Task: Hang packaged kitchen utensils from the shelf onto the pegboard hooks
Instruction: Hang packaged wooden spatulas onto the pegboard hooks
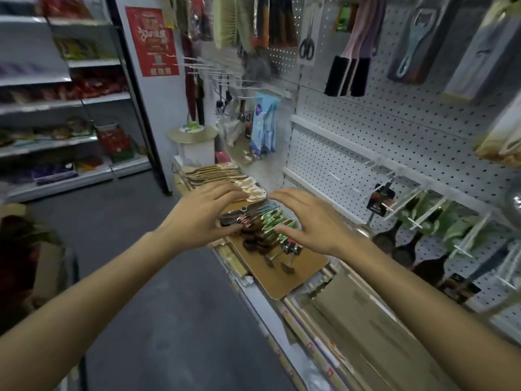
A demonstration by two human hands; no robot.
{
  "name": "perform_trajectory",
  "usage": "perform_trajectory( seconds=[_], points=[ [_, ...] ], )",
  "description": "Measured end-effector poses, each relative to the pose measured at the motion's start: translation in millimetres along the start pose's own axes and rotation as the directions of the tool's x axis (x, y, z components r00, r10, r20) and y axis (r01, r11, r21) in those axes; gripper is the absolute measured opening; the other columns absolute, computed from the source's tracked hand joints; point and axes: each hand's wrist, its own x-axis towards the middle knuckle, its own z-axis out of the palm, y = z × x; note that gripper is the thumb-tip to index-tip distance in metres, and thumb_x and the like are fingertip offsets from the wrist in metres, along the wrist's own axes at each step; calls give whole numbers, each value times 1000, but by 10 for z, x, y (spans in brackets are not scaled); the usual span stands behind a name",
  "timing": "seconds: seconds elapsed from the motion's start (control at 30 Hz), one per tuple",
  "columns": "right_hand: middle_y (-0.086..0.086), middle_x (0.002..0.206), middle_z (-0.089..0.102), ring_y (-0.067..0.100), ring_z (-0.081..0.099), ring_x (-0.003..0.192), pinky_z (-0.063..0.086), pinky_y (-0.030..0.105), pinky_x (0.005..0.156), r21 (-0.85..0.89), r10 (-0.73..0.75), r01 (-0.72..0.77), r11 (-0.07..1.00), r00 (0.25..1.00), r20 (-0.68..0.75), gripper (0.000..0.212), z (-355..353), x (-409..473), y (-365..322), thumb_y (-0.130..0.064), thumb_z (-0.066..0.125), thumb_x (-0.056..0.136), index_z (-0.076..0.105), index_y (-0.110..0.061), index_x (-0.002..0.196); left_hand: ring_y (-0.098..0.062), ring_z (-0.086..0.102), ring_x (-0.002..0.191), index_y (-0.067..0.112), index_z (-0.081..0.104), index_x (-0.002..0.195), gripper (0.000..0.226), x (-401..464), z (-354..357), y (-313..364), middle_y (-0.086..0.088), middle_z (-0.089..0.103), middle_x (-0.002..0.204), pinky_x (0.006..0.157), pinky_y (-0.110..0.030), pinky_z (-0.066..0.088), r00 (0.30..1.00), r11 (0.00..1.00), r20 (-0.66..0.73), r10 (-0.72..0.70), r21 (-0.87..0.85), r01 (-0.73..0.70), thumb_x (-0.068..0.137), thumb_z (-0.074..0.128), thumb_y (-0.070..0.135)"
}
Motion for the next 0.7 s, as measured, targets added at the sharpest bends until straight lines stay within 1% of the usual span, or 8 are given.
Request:
perform_trajectory(
  seconds=[0.07, 0.2, 0.3, 0.4, 0.5, 0.63, 0.7],
  points=[
    [-5, 148, 43, 14, 41, 136, 42, 45, 108, 28, -26, 25, 999, 1000, 9, 66, 185, 268, 170, -58, 49, 90, 35, -28, 147, -12, 47, 134, 30, 48, 140, 59, 66, 108, -215, 10, 54, 140, 107, -32, 44, 999, 999, 18, -43, 10, 43, 89, 62, 57],
    [-8, 148, 43, 11, 41, 134, 46, 41, 105, 19, -62, 62, 998, 998, 20, 65, 411, 709, 374, -55, 53, 91, 34, -30, 147, -12, 46, 134, 31, 49, 140, 58, 176, 276, -587, 11, 54, 140, 106, -31, 45, 991, 992, 56, -120, 38, 118, 89, 59, 59],
    [-8, 151, 40, 11, 40, 136, 44, 40, 106, 33, -80, 79, 996, 996, 35, 66, 542, 995, 450, -54, 56, 92, 33, -28, 149, -10, 46, 133, 31, 50, 140, 58, 218, 386, -835, 12, 54, 139, 105, -28, 44, 984, 986, 72, -160, 51, 157, 90, 57, 60],
    [-9, 150, 41, 10, 40, 136, 42, 37, 107, 57, -95, 93, 994, 995, 41, 66, 677, 1255, 494, -52, 58, 91, 34, -29, 148, -10, 45, 134, 31, 51, 140, 58, 257, 502, -1103, 11, 54, 139, 107, -27, 41, 983, 986, 87, -160, 58, 156, 90, 58, 61],
    [-10, 151, 39, 9, 37, 137, 36, 32, 109, 52, -86, 84, 995, 995, 50, 66, 840, 1515, 532, -53, 58, 91, 33, -31, 148, -12, 46, 134, 28, 51, 140, 59, 287, 606, -1406, 9, 55, 140, 108, -28, 39, 979, 985, 105, -174, 37, 171, 90, 58, 60],
    [-12, 151, 37, 6, 35, 137, 31, 24, 105, 46, -60, 57, 997, 996, 59, 66, 1099, 1915, 533, -53, 58, 91, 33, -31, 149, -13, 48, 132, 27, 52, 138, 59, 354, 732, -1873, 9, 55, 138, 106, -28, 41, 983, 990, 111, -143, 19, 142, 91, 52, 61],
    [-12, 150, 39, 7, 38, 134, 33, 22, 102, 55, -51, 48, 997, 997, 50, 65, 1236, 2148, 507, -51, 60, 91, 35, -30, 147, -13, 48, 131, 27, 52, 138, 59, 392, 785, -2165, 9, 56, 137, 106, -30, 43, 987, 993, 115, -115, 9, 115, 91, 47, 64]
  ],
)
